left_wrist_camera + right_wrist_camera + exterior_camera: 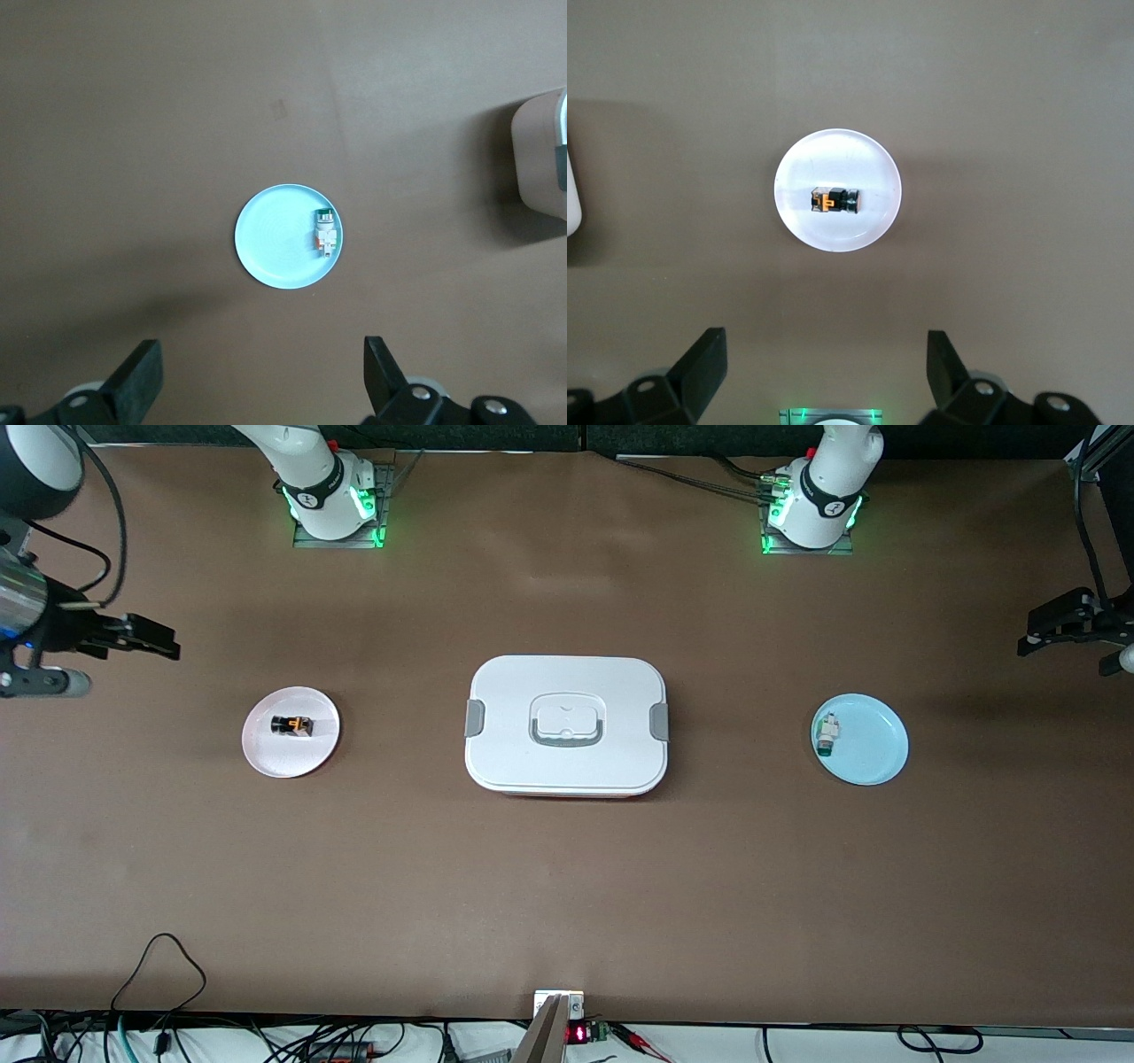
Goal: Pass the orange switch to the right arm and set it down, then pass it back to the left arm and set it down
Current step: 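Reach the right gripper back down over the switch on the white plate, then close the right gripper on the orange switch on the white plate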
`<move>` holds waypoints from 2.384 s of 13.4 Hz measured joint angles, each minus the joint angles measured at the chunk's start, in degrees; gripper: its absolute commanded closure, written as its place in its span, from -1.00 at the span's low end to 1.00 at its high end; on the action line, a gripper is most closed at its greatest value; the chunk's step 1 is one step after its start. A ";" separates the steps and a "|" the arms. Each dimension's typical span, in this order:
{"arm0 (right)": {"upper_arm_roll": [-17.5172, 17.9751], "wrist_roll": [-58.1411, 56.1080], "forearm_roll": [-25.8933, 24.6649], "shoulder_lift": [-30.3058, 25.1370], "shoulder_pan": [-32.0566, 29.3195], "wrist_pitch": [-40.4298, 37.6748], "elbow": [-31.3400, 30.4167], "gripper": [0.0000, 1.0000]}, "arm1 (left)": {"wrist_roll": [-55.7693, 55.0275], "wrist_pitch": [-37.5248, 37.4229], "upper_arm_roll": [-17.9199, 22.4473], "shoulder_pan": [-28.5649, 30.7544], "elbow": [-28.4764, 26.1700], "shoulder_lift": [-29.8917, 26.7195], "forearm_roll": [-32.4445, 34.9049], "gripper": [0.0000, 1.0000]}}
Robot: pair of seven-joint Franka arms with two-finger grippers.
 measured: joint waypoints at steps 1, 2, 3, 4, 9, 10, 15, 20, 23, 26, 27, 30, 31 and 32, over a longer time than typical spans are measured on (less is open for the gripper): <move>0.00 0.02 0.00 0.93 0.17 0.05 0.01 -1.00 | -0.01 -0.58 -0.01 -0.10 -0.06 -0.70 0.00 -1.00; 0.00 0.02 0.00 1.92 0.20 0.20 0.01 -1.00 | -0.01 -0.92 0.00 -0.17 -0.32 -1.37 0.00 -1.00; -0.01 0.02 0.00 2.74 0.21 0.52 0.01 -1.00 | -0.01 -0.97 0.01 -0.41 -0.77 -1.90 0.00 -1.00; -0.01 0.02 0.00 3.29 0.24 0.91 0.03 -1.00 | -0.01 -0.96 0.00 -0.71 -1.33 -2.19 0.00 -1.00; 0.01 0.02 -0.01 5.24 1.55 2.53 0.02 -1.00 | -0.15 0.31 0.03 -1.07 -6.84 -5.61 0.00 -1.00; 0.02 0.05 -0.01 5.94 2.02 2.56 -0.18 -1.00 | -0.16 0.91 0.06 -1.07 -8.31 -6.82 0.00 -1.00; -0.14 0.13 -0.05 7.24 2.08 12.39 -9.96 -1.00 | -0.16 2.74 0.12 -1.67 -10.65 -8.31 0.04 -1.00; -0.20 0.44 -0.25 7.03 2.04 33.18 -27.26 -1.00 | -0.16 2.79 0.43 -2.53 -10.79 -8.34 0.07 -1.00; -0.20 0.49 -1.09 7.08 2.04 40.39 -33.02 -1.00 | -0.12 2.79 1.35 -2.52 -10.86 -8.34 0.08 -1.00; -0.20 0.49 -1.11 8.25 1.99 42.51 -33.80 -1.00 | -0.11 2.79 1.54 -2.49 -10.89 -8.34 0.10 -1.00; -0.20 0.49 -1.26 9.04 1.95 43.48 -33.81 -1.00 | -0.21 2.79 1.56 -2.29 -10.89 -8.34 0.12 -1.00; -0.22 0.49 -2.19 11.45 1.86 46.76 -33.81 -1.00 | -2.69 2.78 1.35 -1.49 -11.01 -8.34 0.12 -1.00; -0.24 0.49 -2.20 12.03 1.80 47.60 -33.81 -1.00 | -3.93 2.74 1.30 -1.48 -11.06 -8.34 0.12 -1.00; -0.26 0.56 -2.20 12.56 1.63 48.58 -33.80 -1.00 | -5.45 2.49 1.21 -1.47 -11.11 -8.34 0.12 -1.00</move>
